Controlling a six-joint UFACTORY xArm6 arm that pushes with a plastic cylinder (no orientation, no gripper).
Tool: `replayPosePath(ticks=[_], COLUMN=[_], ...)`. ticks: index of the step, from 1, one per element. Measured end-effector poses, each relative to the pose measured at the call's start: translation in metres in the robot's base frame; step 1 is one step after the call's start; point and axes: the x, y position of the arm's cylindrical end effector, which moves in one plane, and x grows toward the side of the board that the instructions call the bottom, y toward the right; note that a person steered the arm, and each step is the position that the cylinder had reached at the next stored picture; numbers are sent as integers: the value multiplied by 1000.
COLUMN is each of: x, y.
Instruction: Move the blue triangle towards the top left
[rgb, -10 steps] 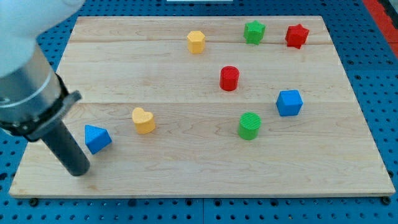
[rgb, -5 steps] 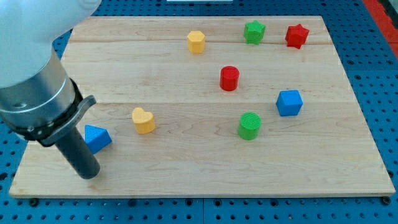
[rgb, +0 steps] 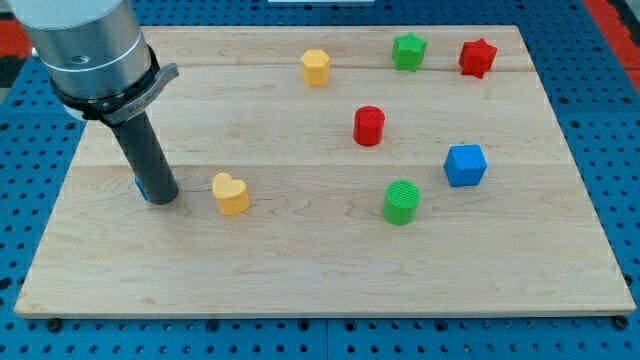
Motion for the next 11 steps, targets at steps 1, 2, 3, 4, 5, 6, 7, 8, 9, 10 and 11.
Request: replayPosePath(ticks=[1,2,3,4,5,6,7,8,9,10,11], x=[0,0,0,0,2,2,13,16,1,-29,-51], y=[-2,-4,-8,-11,-12,-12,-12,-30,-28,-48,-48])
